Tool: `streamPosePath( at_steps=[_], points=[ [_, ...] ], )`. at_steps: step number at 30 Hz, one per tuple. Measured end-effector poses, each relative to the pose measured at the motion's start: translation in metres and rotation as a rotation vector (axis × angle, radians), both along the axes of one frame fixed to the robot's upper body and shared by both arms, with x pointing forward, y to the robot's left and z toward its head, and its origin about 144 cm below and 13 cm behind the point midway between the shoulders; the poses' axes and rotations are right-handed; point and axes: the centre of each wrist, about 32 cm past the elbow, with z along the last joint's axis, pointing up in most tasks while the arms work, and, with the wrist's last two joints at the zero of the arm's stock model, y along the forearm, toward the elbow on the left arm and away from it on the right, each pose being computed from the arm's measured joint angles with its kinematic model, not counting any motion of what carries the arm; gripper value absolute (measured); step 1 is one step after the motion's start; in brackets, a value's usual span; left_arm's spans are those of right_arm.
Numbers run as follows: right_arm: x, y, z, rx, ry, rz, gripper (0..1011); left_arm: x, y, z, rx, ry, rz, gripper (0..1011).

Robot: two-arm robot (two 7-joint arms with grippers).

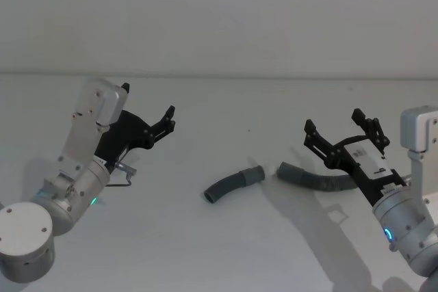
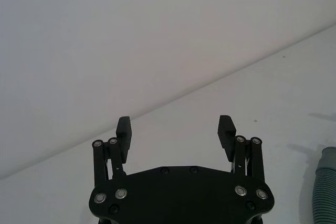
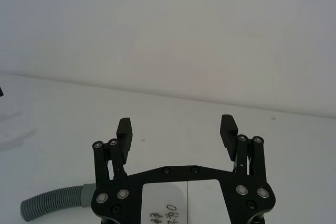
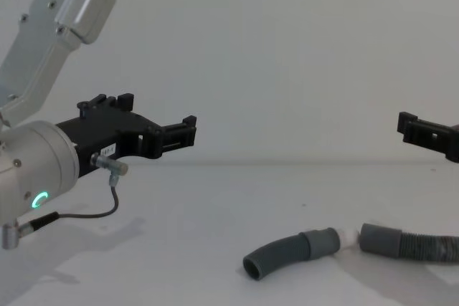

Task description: Use both hands to pick up one end of the pipe from the table, align the ends, and insert them.

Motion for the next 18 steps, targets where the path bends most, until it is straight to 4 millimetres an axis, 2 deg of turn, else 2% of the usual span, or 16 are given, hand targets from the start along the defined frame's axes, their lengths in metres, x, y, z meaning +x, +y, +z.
streamPosePath(
  at_steps=[18],
  points=[
    [0.0000, 0.0000, 0.0000, 0.000, 0.000, 0.000, 1002, 0.0000, 0.0000, 0.0000, 0.000, 0.000, 0.000, 1001]
  ],
)
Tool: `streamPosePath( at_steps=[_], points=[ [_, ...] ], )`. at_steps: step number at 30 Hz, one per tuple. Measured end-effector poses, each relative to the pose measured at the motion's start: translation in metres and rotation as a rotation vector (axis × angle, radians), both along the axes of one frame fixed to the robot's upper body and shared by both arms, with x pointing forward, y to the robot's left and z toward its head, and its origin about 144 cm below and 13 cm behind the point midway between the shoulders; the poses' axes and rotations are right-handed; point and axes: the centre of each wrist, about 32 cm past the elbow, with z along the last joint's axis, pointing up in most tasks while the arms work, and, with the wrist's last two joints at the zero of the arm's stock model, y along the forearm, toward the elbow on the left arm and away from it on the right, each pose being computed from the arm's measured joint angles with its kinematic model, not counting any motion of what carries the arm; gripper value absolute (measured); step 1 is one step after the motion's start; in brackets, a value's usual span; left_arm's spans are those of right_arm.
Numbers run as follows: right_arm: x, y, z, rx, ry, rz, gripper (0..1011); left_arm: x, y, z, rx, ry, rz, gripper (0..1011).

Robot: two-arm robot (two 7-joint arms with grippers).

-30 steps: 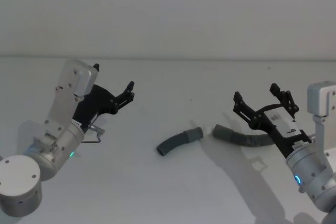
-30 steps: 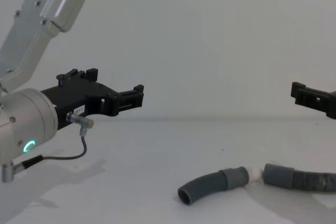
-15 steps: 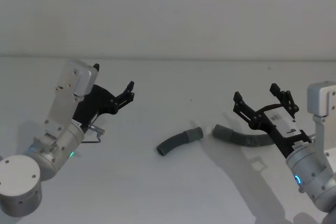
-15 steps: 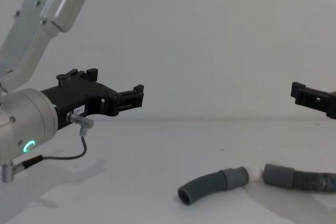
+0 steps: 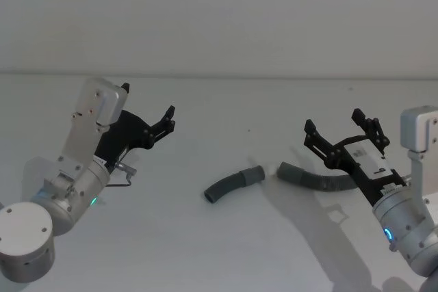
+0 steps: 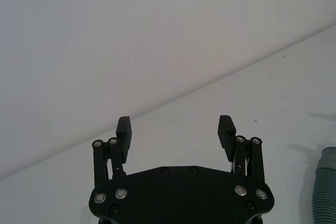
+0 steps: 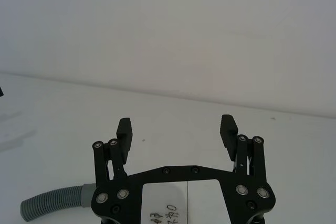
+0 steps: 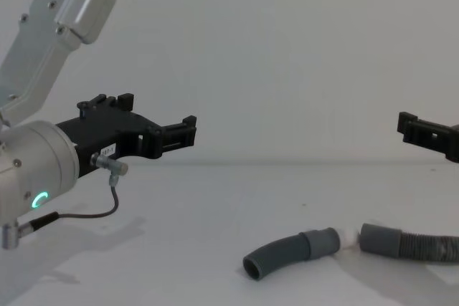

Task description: Use both hands to pick up one end of the pipe from the table, align the ends, and insert them.

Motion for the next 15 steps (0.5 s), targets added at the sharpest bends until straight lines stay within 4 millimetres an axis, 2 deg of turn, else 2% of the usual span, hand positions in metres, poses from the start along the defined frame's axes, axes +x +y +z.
streamPosePath(
  at_steps=[15],
  points=[
    [0.0000, 0.0000, 0.0000, 0.000, 0.000, 0.000, 1001, 0.0000, 0.0000, 0.0000, 0.000, 0.000, 0.000, 1001]
  ],
)
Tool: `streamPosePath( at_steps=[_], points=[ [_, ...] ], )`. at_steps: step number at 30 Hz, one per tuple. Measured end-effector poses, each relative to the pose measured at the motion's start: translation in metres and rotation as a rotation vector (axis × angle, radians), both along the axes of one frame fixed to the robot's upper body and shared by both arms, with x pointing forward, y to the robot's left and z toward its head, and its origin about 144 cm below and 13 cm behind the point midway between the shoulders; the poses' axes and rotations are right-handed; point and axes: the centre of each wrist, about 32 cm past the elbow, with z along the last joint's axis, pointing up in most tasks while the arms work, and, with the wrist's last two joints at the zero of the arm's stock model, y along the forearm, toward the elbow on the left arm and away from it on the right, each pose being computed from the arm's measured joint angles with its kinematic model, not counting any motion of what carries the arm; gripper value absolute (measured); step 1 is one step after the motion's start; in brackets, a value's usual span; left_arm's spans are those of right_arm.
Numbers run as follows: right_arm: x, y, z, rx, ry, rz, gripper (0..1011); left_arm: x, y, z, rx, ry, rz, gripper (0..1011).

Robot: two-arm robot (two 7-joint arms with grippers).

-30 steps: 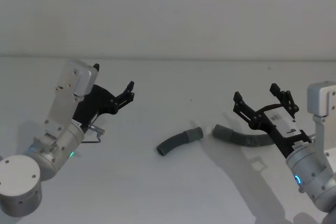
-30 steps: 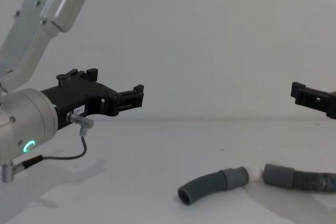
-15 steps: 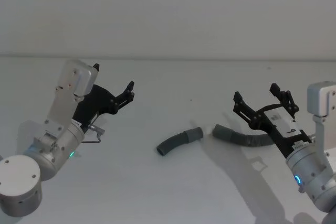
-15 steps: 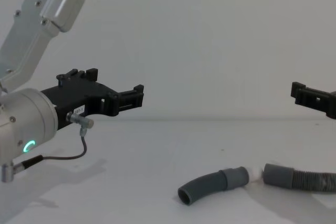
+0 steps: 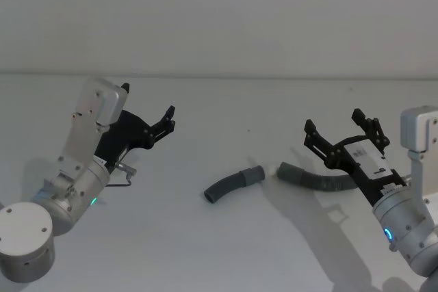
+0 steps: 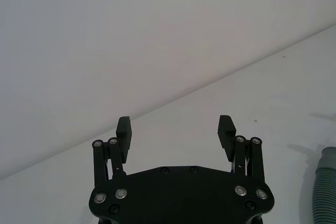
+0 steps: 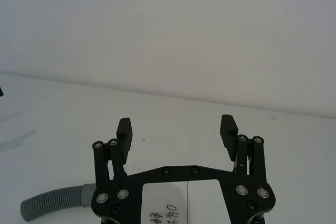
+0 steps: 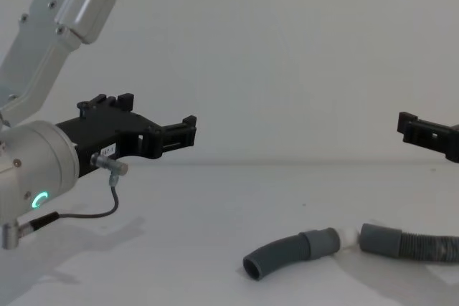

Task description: Use both hands to pick up one end of the pipe from the table, align the ends, and insert them.

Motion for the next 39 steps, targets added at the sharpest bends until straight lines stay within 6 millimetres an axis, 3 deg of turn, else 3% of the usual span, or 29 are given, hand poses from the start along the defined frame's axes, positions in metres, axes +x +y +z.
streamPosePath(
  at_steps=[20, 39],
  points=[
    [0.004, -0.004, 0.001, -0.009, 0.002, 0.024, 1002, 0.006, 0.000, 0.003, -0.012, 0.012, -0.038, 1001],
    [0.036, -0.048, 0.015, -0.080, 0.054, 0.250, 1002, 0.026, 0.003, 0.012, -0.048, 0.106, -0.268, 1001]
  ],
)
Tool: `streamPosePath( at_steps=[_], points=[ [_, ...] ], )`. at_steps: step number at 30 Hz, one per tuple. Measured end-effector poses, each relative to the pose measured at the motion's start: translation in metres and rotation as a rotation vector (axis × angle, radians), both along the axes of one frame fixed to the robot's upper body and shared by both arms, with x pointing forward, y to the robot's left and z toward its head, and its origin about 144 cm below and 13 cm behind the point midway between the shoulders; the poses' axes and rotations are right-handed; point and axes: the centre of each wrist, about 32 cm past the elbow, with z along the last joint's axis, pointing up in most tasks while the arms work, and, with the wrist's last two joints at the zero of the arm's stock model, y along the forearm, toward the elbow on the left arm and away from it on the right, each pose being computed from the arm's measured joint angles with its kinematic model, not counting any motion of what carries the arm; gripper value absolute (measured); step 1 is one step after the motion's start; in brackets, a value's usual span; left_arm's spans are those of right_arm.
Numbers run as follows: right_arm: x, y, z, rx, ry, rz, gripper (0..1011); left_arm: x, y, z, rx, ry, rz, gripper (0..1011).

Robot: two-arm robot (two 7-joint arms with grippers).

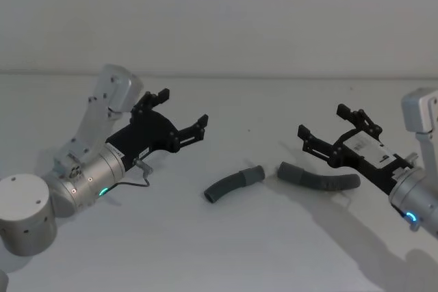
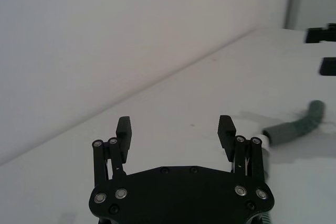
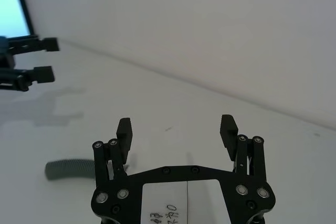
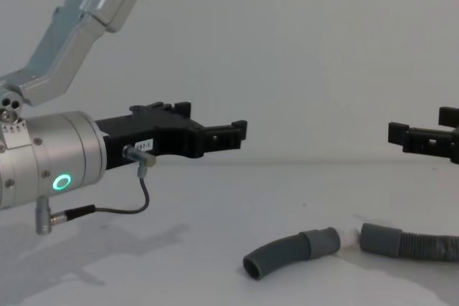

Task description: Use both hands to pick up one end of the pipe from the table, align the ends, and insert them.

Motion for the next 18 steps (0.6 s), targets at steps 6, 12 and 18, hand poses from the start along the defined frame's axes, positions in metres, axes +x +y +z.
streamPosePath(
  at_steps=[6, 12, 18],
  points=[
    [0.011, -0.018, 0.011, -0.032, 0.043, 0.096, 1001, 0.006, 0.004, 0.005, 0.008, 0.037, -0.094, 1001],
    [0.023, -0.034, 0.025, -0.074, 0.101, 0.189, 1001, 0.012, 0.008, 0.011, 0.027, 0.070, -0.189, 1001],
    [0.032, -0.044, 0.035, -0.107, 0.152, 0.257, 1002, 0.019, 0.012, 0.019, 0.067, 0.096, -0.284, 1001]
  ],
)
